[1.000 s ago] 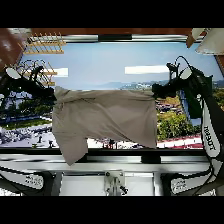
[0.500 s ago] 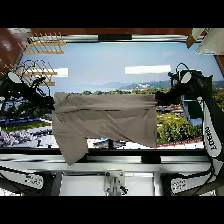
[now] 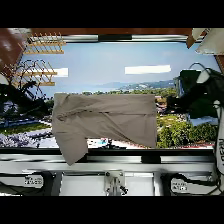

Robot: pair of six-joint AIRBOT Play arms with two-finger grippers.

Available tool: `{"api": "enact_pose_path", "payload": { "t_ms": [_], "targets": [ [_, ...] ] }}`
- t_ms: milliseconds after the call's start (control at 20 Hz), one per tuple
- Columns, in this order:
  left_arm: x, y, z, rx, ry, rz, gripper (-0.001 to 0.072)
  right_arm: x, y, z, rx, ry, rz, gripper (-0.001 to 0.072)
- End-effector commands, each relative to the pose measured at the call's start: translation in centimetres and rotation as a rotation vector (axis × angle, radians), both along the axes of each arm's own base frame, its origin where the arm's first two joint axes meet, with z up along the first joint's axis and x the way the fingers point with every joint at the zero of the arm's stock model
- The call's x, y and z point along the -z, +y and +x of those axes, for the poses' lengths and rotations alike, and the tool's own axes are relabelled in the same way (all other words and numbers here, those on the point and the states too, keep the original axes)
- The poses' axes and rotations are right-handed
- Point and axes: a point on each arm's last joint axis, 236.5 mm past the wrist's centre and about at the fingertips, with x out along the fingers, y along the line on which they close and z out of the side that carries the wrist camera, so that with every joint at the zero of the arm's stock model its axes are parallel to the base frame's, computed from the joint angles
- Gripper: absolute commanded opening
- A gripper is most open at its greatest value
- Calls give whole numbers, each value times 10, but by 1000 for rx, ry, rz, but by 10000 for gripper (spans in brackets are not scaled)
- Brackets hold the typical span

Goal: Fold the shirts.

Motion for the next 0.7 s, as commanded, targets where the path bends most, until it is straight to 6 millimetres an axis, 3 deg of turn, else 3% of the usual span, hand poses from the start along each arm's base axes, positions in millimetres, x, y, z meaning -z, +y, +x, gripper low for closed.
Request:
{"api": "enact_pose_path", "payload": {
  "t_ms": [0,100,250,650],
  "targets": [
    [-4,1,-57,-89,48,-44,612,-27,-43,-45,70,16,-32,475],
    [19,-7,-102,-119,84,-82,618,-25,-54,-69,114,15,-4,474],
    [49,-26,-128,-172,59,-159,614,-18,-52,-81,189,-22,59,474],
    [101,-55,-136,-192,58,-134,598,-16,-48,-74,212,-57,84,478]
  ]
}}
